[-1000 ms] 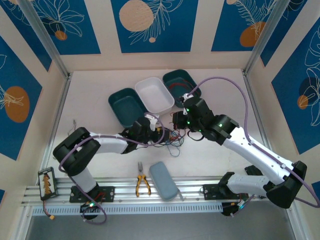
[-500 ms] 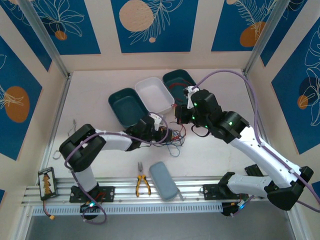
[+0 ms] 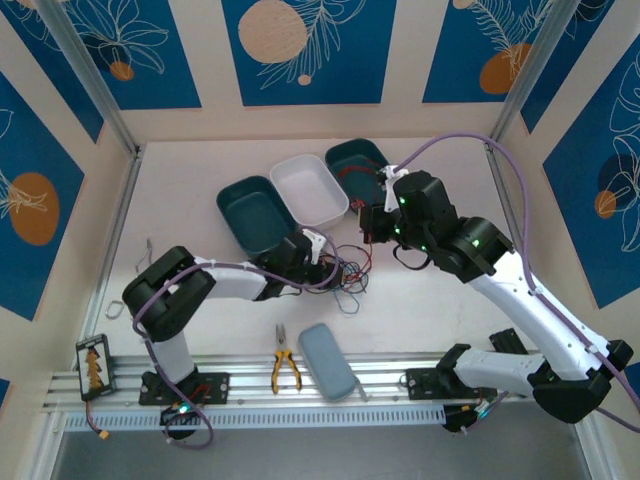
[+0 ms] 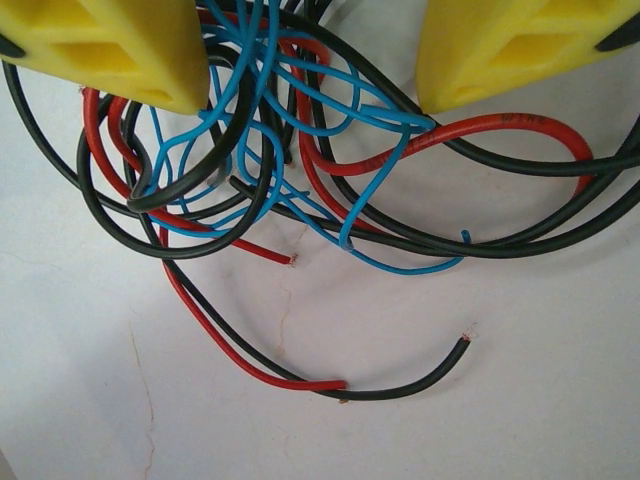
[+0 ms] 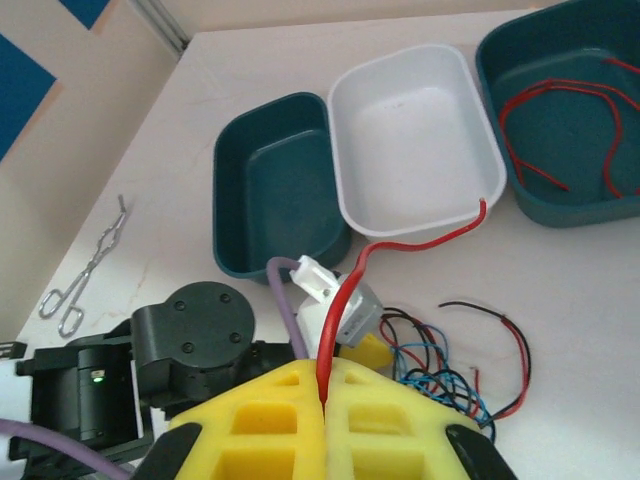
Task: Untangle the cables
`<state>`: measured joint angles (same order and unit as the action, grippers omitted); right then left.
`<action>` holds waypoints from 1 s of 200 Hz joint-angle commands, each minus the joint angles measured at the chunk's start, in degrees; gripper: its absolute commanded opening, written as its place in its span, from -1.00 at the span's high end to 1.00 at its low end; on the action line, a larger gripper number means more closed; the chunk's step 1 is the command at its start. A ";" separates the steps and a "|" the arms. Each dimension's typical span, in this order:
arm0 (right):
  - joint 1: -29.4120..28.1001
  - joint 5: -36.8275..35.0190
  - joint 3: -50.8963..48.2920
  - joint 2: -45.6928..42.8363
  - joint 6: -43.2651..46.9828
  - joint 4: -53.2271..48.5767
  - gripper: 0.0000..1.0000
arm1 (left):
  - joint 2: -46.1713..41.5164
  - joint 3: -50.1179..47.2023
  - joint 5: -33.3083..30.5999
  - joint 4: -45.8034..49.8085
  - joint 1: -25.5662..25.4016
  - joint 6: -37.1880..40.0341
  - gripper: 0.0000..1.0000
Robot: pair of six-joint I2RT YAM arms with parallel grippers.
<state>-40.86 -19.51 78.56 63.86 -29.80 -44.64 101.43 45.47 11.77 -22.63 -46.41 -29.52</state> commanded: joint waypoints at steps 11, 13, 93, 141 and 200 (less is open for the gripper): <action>4.13 2.20 2.43 -0.67 1.55 -0.71 1.00 | -2.49 0.19 -0.08 0.54 -0.53 0.95 -0.25; 4.43 2.44 2.51 -0.60 1.60 -0.62 1.00 | -2.71 0.15 -0.08 0.56 -0.57 1.00 -0.27; 14.83 7.69 4.52 3.26 4.74 0.56 1.00 | -11.88 -1.84 -0.71 3.03 -0.69 1.46 -0.60; 18.61 7.85 7.13 5.80 7.75 1.92 1.00 | -18.90 -3.39 -3.93 6.15 -0.72 2.68 -1.00; 23.26 9.74 13.72 11.47 10.50 3.77 1.00 | -28.78 -6.16 -11.18 11.44 -0.74 4.99 -1.00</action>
<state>-19.00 -11.70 88.77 73.19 -21.74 -42.94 76.34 40.82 5.37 -14.66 -46.76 -26.59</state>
